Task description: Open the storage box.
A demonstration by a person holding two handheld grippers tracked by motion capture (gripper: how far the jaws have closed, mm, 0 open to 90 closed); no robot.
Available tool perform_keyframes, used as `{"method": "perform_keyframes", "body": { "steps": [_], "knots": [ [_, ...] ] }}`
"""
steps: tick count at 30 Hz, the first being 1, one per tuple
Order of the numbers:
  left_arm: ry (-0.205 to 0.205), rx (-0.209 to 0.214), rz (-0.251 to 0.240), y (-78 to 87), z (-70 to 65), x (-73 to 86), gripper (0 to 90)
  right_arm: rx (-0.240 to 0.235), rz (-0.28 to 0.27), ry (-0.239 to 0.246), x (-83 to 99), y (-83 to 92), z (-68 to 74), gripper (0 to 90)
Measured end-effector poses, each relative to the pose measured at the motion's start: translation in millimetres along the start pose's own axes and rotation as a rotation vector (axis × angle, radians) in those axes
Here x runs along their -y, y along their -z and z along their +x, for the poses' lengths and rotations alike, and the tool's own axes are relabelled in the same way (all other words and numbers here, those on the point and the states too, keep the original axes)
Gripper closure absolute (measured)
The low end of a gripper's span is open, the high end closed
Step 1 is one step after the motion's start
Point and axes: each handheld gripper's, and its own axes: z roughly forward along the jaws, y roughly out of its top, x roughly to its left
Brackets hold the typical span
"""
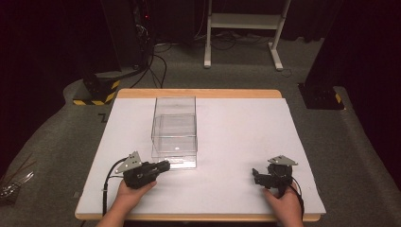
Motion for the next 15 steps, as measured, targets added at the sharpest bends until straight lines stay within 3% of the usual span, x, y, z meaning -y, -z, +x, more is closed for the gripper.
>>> {"method": "perform_keyframes", "body": {
  "steps": [8, 15],
  "knots": [
    [-0.007, 0.014, 0.011, 5.7, -10.4, 3.2, 81.5, 0.000, 0.000, 0.000, 0.0, 0.1, 0.1, 10.2],
    [-0.038, 0.032, 0.039, 10.0, -23.1, 8.2, 82.4, 0.000, 0.000, 0.000, 0.1, 0.1, 0.2, 10.3]
  ]
}}
